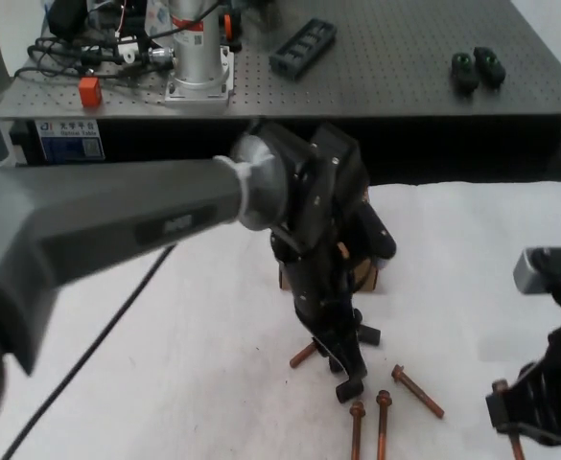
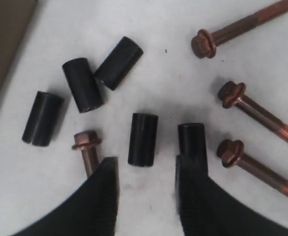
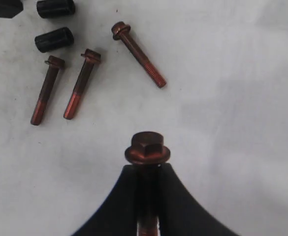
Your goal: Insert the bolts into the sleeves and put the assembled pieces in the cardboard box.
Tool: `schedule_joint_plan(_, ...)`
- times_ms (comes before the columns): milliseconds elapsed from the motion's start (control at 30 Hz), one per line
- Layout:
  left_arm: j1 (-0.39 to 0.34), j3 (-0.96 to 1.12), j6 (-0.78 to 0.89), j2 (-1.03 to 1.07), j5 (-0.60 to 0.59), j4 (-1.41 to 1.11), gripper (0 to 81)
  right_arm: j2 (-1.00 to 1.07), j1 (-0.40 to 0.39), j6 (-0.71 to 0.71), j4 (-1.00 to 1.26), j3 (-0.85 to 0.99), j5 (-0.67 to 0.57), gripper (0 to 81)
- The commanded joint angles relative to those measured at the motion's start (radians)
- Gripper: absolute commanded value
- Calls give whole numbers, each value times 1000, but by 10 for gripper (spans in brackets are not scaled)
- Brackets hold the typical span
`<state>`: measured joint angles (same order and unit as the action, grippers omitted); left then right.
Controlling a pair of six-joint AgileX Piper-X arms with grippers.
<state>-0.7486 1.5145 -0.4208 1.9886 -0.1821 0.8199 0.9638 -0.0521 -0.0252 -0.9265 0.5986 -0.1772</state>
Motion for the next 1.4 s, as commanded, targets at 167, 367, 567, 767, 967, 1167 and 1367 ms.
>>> schedule_joint_plan(167,-36,61,-153,87,46,-13,276,-12,4,-4,3,0,-21,46)
schedule_joint_plan(367,-38,93,-167,131,67,-13,276,-12,4,4,3,-4,-21,46)
schedule_joint_plan(567,-38,128,-169,169,67,28,276,-12,4,4,3,-3,-29,46)
schedule_joint_plan(767,-38,171,-170,207,67,122,211,-12,4,4,3,-3,-66,46)
schedule_joint_plan(967,-39,172,-168,207,67,74,1,-12,4,4,3,-3,-66,46)
schedule_joint_plan(1167,-32,172,-61,124,67,56,6,-14,4,4,64,-3,-66,46)
schedule_joint_plan(1367,43,-7,270,-104,-62,-72,6,-66,4,-110,287,-3,-244,46)
